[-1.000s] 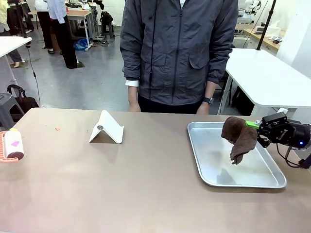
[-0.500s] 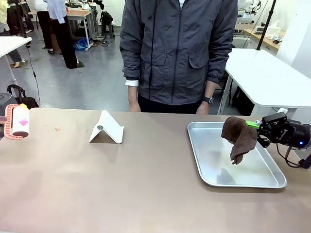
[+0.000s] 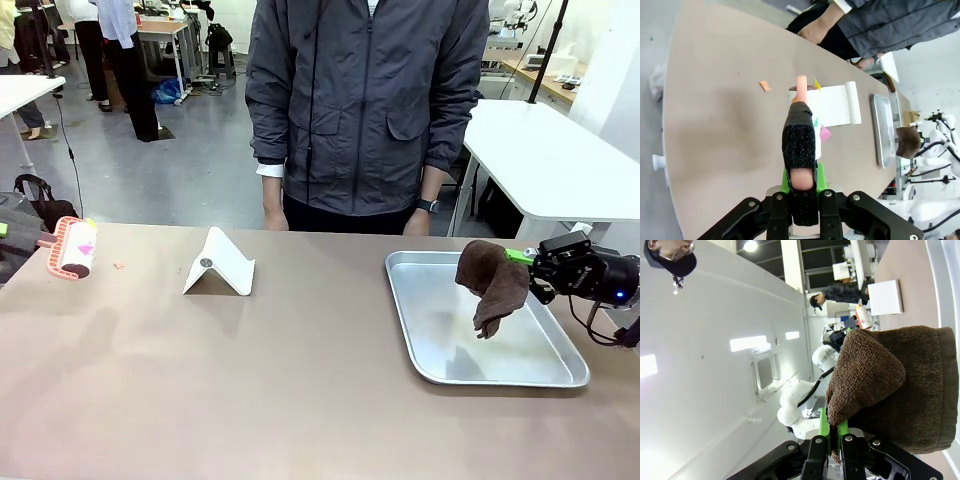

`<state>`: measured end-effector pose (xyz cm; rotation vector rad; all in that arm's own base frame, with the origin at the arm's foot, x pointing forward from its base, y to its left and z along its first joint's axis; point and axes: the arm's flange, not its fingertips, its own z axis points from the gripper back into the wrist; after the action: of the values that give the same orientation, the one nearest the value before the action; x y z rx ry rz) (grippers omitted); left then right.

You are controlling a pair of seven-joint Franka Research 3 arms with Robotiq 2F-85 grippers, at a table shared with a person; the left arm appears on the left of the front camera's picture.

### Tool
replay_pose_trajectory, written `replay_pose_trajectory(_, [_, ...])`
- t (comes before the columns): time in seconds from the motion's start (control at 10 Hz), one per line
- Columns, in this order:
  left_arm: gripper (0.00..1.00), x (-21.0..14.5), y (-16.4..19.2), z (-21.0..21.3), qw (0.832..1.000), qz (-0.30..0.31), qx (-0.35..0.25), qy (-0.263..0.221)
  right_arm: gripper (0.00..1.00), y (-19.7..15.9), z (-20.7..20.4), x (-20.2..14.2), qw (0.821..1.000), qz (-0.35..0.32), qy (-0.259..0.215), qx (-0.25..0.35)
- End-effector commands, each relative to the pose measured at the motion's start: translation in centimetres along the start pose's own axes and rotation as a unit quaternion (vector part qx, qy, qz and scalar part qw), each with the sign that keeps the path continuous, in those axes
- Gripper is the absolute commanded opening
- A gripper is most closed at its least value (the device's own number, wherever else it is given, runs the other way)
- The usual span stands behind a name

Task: Clean the surface of the table.
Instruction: Clean the area not pointed to by the person.

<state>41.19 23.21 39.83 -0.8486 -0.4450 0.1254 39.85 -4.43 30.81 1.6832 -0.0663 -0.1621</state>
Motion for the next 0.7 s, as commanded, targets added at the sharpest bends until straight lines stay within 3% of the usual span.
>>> replay_pose_trajectory(0.0, [0.20,2.7,0.9,-0.2,0.999,0.036,0.001,0.029,0.07,0.4,-0.2,0.1,1.000,0.004,-0.002,0.004])
replay_pose_trajectory(0.2, [0.20,4.0,2.3,-1.7,0.998,0.062,0.024,0.013,0.07,0.4,-0.2,0.1,1.000,0.004,-0.002,0.004])
replay_pose_trajectory(0.6, [0.20,5.1,5.0,-5.3,0.995,0.098,0.023,0.025,0.07,0.4,-0.2,0.1,1.000,0.004,-0.002,0.004])
